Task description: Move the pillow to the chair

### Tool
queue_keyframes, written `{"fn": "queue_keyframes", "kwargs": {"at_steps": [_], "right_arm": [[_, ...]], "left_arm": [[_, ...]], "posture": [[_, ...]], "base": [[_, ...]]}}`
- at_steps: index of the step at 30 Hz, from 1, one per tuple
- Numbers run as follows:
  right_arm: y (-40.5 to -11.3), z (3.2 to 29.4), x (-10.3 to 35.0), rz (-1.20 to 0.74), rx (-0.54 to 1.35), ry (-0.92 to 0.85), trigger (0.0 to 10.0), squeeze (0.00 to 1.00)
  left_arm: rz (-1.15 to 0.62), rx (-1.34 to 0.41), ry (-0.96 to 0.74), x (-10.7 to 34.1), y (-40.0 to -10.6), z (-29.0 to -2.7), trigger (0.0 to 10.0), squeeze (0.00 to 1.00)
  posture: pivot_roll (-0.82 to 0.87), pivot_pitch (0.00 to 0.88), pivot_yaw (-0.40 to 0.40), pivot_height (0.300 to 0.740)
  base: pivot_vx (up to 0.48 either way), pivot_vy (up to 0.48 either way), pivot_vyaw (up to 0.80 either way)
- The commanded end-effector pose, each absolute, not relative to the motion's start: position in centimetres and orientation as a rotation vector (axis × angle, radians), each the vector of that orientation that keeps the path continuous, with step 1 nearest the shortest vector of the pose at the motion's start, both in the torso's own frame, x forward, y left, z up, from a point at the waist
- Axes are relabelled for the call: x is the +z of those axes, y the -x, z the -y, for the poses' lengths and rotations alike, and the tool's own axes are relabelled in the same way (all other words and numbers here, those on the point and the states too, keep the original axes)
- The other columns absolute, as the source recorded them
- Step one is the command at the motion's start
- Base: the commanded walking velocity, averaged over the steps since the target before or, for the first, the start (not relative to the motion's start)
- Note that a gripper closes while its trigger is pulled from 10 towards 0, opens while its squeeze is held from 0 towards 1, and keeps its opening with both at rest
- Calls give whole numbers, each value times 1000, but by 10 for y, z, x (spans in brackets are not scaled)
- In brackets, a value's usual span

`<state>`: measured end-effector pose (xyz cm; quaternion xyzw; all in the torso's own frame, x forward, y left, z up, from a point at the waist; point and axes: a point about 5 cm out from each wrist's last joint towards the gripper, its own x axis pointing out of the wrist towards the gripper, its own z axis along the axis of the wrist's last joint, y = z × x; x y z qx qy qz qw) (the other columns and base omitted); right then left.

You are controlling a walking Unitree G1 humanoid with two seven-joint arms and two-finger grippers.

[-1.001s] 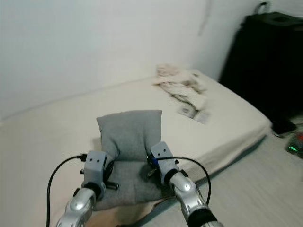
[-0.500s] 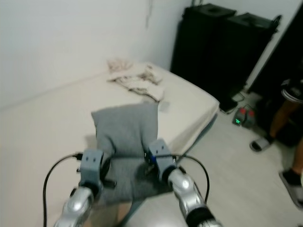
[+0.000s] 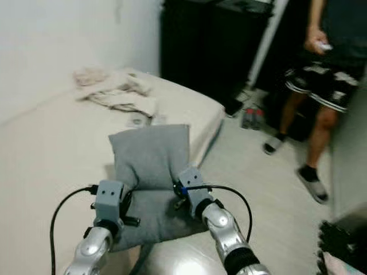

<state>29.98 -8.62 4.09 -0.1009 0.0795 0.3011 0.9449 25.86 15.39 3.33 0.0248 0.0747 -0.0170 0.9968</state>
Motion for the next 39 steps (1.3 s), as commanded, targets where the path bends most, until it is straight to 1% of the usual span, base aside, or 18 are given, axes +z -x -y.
{"fn": "queue_keyframes", "kwargs": {"at_steps": [1,8,18,22,26,30,31,34,36,39], "right_arm": [[-298,104,32,-209,558,226,10000,0],[-298,105,30,-224,546,204,10000,0],[-298,99,32,-213,557,196,10000,0],[-299,103,30,-224,528,189,10000,0],[-299,104,29,-237,524,195,10000,0],[-298,108,25,-249,526,223,10000,0],[-297,110,24,-253,506,214,10000,0],[-297,112,23,-256,464,182,10000,0],[-297,110,23,-255,458,172,10000,0],[-292,105,21,-253,481,185,10000,0]], "left_arm": [[-109,119,-52,42,-262,-180,10000,0],[-138,108,-112,39,-264,-180,10000,0],[-123,111,-88,44,-272,-182,10000,0],[-126,108,-89,43,-271,-182,10000,0],[-150,119,-89,39,-270,-183,10000,0],[-163,100,-107,36,-271,-181,10000,0],[-162,86,-116,36,-271,-180,10000,0],[-165,65,-128,37,-272,-179,10000,0],[-165,58,-137,38,-273,-181,10000,0],[-167,64,-134,39,-274,-184,10000,0]], "posture": [[64,91,-67,740],[64,90,-64,740],[70,96,-63,740],[70,80,-52,740],[65,85,-65,740],[76,69,-39,740],[80,57,-24,740],[76,60,-9,740],[77,70,-5,740],[70,66,22,740]], "base": [[0,0,-800],[0,0,-800],[0,0,-800],[0,0,-800],[0,0,-800],[0,0,-800],[0,0,-800],[0,0,-800],[0,0,-800],[0,0,-800]]}}
